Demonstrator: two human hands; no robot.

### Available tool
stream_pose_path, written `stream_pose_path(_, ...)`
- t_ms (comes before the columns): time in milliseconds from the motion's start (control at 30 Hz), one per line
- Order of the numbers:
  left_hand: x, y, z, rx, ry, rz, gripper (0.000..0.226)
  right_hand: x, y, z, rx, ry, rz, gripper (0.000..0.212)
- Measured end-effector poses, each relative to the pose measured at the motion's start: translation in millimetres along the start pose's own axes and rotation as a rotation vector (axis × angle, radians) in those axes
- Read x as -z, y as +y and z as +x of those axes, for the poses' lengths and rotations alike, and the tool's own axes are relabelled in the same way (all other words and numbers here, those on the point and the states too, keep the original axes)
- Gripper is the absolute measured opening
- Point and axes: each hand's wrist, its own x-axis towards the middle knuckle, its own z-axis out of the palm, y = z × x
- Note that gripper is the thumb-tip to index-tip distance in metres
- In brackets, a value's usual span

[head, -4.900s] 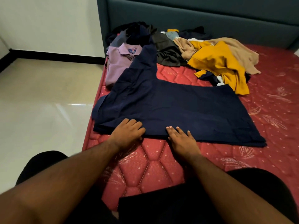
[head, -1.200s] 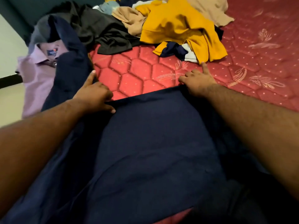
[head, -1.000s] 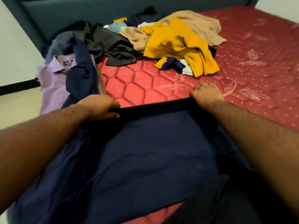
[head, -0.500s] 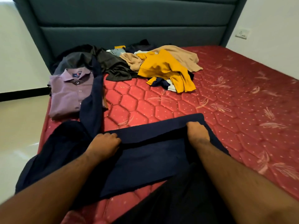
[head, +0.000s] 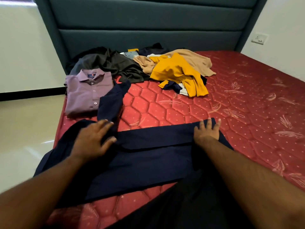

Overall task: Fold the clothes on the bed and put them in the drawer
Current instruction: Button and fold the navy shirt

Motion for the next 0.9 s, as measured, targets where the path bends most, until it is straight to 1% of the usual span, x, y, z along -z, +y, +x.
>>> stream_pose_path(67,8.3,-27.3,5.5,0.403,0.001,-0.189,0.056,19.2,-16.2,4.4,0.079,0.068,0.134,0.057)
stream_pose_path(100,10.8,-42.1,7.6,0.548,-0.049,-0.255,0.061,30.0,-27.9,6.4,0.127,0.085,0.25,0.054)
stream_pose_path(133,11.1,-52.7,10.5,0.62,-0.122,-0.287,0.068,39.3,-38.9,8.2,0.184,0.098,0.395,0.05)
stream_pose_path(200,15.2,-66.5,13.6,0.671,-0.259,-0.358,0.074,60.6,-69.5,7.0,0.339,0.113,0.663,0.046)
stream_pose_path(233,18.0,-68.5,15.2,0.707,-0.299,-0.422,0.07,71.0,-86.3,4.8,0.42,0.114,0.763,0.047)
stream_pose_path(300,20.7,-74.0,18.7,0.769,-0.317,-0.572,0.052,87.8,-120.0,2.4,0.547,0.127,0.911,0.049)
stream_pose_path(367,24.6,-86.9,21.7,0.792,-0.265,-0.643,0.032,100.0,-157.4,0.6,0.609,0.122,1.075,0.048)
stream_pose_path(400,27.2,-93.3,22.4,0.795,-0.248,-0.7,0.027,103.9,-172.7,-0.3,0.6,0.075,1.207,0.043)
stream_pose_path(433,31.4,-101.9,19.4,0.81,-0.246,-0.755,0.028,109.7,-190.8,-2.0,0.562,-0.026,1.378,0.032)
stream_pose_path(467,34.8,-107.0,13.1,0.818,-0.27,-0.793,0.03,113.1,-204.9,-4.0,0.512,-0.167,1.529,0.018)
stream_pose_path(500,36.7,-109.4,4.1,0.801,-0.303,-0.803,0.029,115.6,-214.1,-9.1,0.456,-0.321,1.643,0.009)
stream_pose_path(533,36.2,-112.9,-6.2,0.757,-0.335,-0.78,0.022,117.6,-223.3,-13.3,0.415,-0.434,1.709,0.009)
stream_pose_path(567,36.4,-115.3,-17.5,0.698,-0.372,-0.747,0.013,120.0,-231.7,-17.8,0.408,-0.496,1.763,0.003)
stream_pose_path(600,35.7,-116.3,-27.8,0.644,-0.404,-0.701,0.008,121.1,-238.6,-21.0,0.408,-0.512,1.85,0.01)
stream_pose_path(667,30.0,-118.1,-39.8,0.597,-0.425,-0.628,0.021,121.4,-249.7,-26.7,0.377,-0.445,2.098,0.034)
stream_pose_path(733,24.7,-113.8,-41.7,0.579,-0.417,-0.583,0.031,118.9,-250.2,-32.7,0.303,-0.336,2.322,0.041)
stream_pose_path(767,25.7,-111.0,-45.3,0.586,-0.387,-0.565,0.031,114.9,-249.9,-36.9,0.273,-0.257,2.37,0.043)
stream_pose_path(800,29.9,-108.6,-48.0,0.594,-0.341,-0.562,0.031,112.6,-246.1,-42.7,0.285,-0.169,2.347,0.045)
stream_pose_path(833,27.7,-108.0,-50.0,0.597,-0.319,-0.572,0.029,105.8,-241.2,-45.4,0.326,-0.116,2.278,0.045)
stream_pose_path(867,28.7,-106.9,-51.4,0.581,-0.335,-0.53,0.024,100.9,-234.1,-48.8,0.408,-0.097,2.115,0.045)
stream_pose_path(900,30.6,-106.0,-53.4,0.547,-0.4,-0.425,0.02,97.1,-225.7,-53.5,0.505,-0.146,1.88,0.043)
